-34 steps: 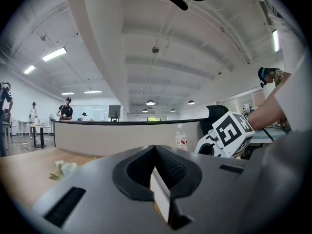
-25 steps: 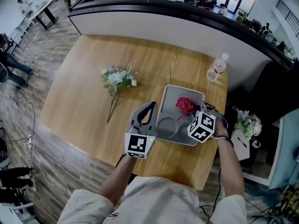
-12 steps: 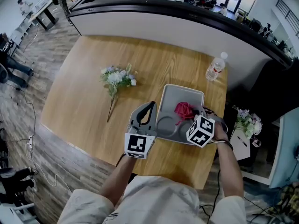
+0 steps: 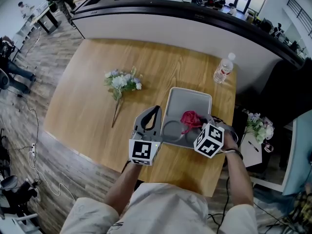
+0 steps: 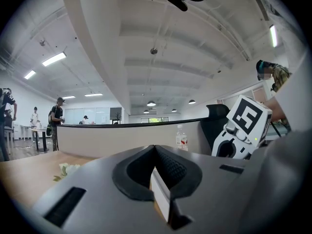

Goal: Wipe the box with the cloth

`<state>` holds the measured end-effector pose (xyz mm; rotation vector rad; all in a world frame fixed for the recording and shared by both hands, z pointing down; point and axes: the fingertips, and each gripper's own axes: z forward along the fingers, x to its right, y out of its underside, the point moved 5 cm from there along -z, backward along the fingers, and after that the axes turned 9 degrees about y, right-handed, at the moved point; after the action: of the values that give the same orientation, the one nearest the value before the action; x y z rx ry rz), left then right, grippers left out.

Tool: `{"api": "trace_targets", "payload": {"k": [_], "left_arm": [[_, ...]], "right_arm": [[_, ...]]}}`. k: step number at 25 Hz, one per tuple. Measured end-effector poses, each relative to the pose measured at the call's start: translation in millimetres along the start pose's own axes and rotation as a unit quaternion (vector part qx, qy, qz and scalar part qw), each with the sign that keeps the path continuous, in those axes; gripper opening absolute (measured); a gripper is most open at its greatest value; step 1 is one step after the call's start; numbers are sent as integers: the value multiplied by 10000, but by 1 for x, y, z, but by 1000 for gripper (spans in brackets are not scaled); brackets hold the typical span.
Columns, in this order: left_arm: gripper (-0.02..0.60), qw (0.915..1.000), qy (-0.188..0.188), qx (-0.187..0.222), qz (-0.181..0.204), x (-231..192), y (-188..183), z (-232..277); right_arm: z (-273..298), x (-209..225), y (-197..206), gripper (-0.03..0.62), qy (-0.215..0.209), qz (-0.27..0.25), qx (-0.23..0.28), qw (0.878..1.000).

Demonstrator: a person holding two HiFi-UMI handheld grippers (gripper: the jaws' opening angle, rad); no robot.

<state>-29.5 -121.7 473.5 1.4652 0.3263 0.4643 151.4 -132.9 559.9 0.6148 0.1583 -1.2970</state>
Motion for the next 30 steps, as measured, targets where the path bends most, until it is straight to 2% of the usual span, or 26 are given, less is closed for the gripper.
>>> {"api": "trace_targets", "payload": {"k": [8,15,24,30], "left_arm": [[14,10000,33,-42,55,5,1,-4],[14,9999,-19,-75,71,3,1,-8],[14,10000,2,-64,64,6,1,-7],[14,10000,-33,-51,21,4,4,-8]], "right_arm": [[-3,-9,0,60,439,-249,-30,9987],[-8,-15,1,61,519,-425,-58,9977],[-15,-37,4,63,413,-675,-209,9967],[-21,-47,5,63,219,-480,-258,9983]]}}
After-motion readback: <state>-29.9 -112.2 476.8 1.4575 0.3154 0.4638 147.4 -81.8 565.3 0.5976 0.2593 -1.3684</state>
